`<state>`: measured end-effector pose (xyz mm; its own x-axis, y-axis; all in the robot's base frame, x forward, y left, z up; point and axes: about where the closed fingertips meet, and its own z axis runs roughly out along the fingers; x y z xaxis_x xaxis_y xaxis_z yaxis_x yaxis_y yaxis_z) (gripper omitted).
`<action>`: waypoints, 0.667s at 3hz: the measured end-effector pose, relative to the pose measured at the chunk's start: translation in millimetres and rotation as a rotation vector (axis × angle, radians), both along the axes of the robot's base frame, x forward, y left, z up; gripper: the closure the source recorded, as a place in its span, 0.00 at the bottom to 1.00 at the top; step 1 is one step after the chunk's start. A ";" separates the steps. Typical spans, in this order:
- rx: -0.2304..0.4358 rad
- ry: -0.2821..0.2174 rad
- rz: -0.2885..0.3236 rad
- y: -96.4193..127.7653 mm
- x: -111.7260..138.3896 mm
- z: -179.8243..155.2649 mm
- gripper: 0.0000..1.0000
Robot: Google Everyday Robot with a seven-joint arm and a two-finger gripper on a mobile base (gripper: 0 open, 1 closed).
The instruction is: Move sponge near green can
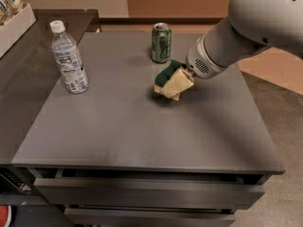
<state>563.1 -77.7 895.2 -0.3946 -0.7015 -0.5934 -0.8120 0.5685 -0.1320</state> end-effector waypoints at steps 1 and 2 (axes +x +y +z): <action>0.005 -0.024 -0.041 6.3 20.4 -0.4 1.00; 0.002 -0.048 -0.062 10.8 42.1 2.1 1.00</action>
Offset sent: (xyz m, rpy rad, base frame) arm 0.0696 0.0139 0.0046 -0.0002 -0.0749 -0.0895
